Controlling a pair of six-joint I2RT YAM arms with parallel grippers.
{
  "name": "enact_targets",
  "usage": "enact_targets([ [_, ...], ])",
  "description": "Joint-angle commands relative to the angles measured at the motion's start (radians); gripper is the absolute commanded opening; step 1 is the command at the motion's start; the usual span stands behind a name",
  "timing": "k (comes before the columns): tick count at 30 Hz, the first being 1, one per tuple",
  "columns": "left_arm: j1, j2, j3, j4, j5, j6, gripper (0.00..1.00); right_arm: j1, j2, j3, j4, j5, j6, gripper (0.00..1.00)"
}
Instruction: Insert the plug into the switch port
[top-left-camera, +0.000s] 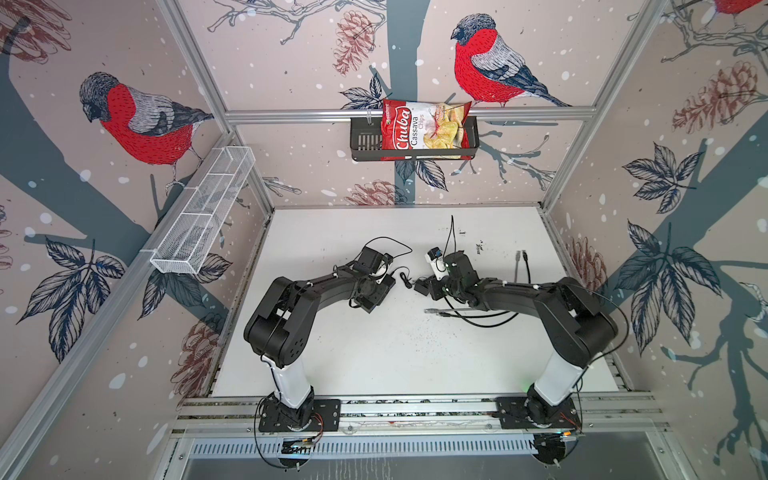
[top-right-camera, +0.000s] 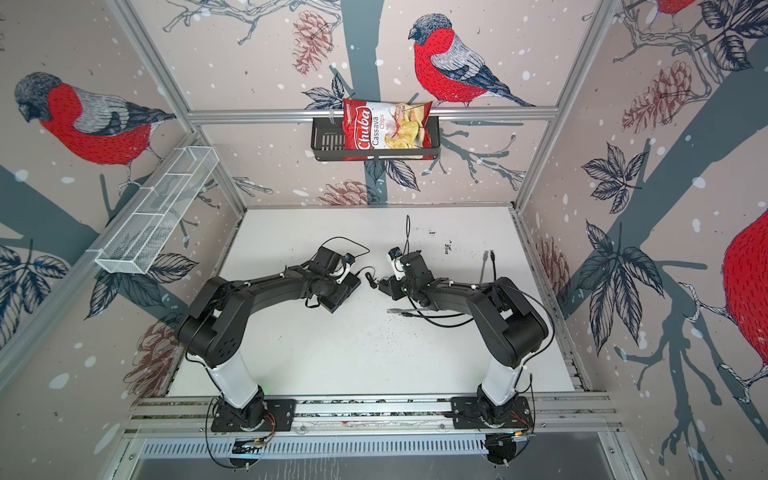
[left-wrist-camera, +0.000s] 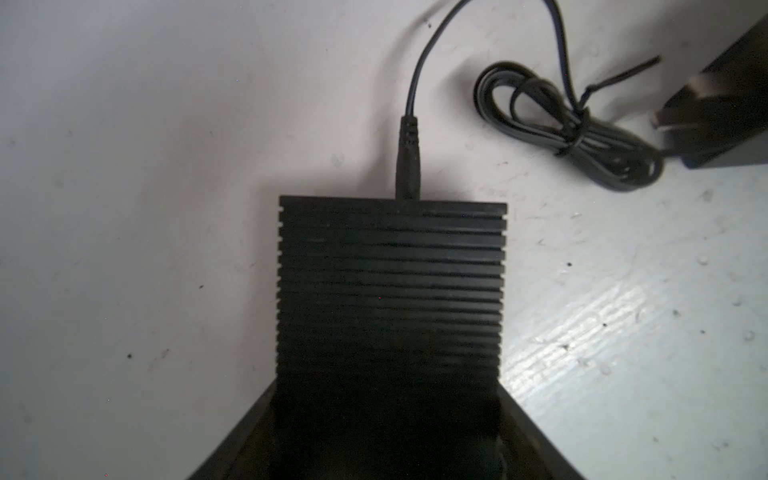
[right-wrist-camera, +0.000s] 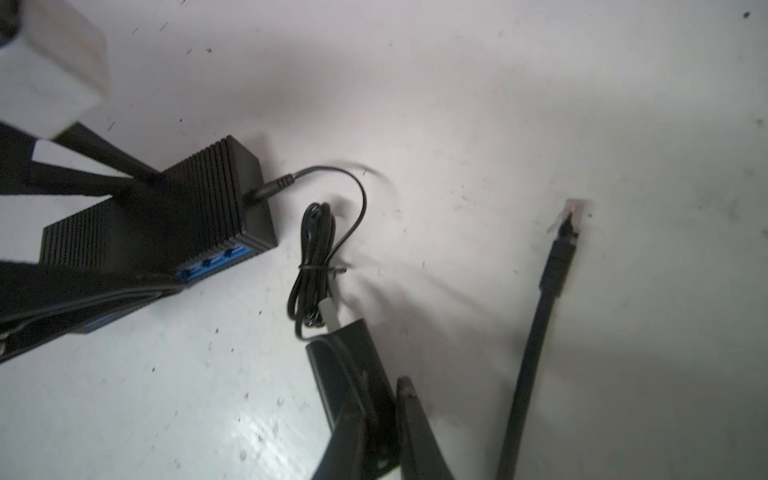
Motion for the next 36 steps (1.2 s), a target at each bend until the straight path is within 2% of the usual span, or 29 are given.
enact_targets([
  [1, 0.003, 0.016, -0.005, -0.057, -0.031, 0.0, 0.36, -0.004, 0.062, 0.071, 0.02, 0.015, -0.01, 0.15],
  [3, 0.003, 0.015, -0.005, -0.058, -0.03, 0.0, 0.52, -0.008, 0.104, 0.127, 0.018, 0.006, -0.014, 0.15],
  [4, 0.004, 0.013, -0.005, -0.058, -0.033, 0.001, 0.7, -0.01, 0.126, 0.154, 0.017, 0.007, -0.013, 0.15],
  [5, 0.002, 0.012, -0.006, -0.06, -0.034, 0.003, 0.96, -0.013, 0.144, 0.181, 0.018, 0.001, -0.013, 0.15],
  [10, 0.003, -0.004, -0.006, -0.06, -0.04, -0.002, 0.96, -0.031, 0.214, 0.295, -0.006, -0.018, -0.012, 0.17],
  [17, 0.004, -0.051, 0.039, -0.062, -0.04, -0.006, 0.96, -0.061, 0.225, 0.381, -0.12, -0.092, -0.037, 0.36],
  [24, 0.003, -0.102, 0.055, -0.06, -0.031, -0.001, 0.96, -0.094, 0.168, 0.33, -0.163, -0.153, -0.053, 0.43],
  [28, -0.004, -0.135, 0.062, -0.054, 0.076, 0.059, 0.97, -0.11, 0.104, 0.266, -0.138, -0.141, -0.039, 0.43],
  [36, -0.137, -0.205, 0.041, 0.022, 0.145, 0.131, 0.97, -0.138, -0.003, 0.21, -0.159, -0.149, -0.034, 0.44],
])
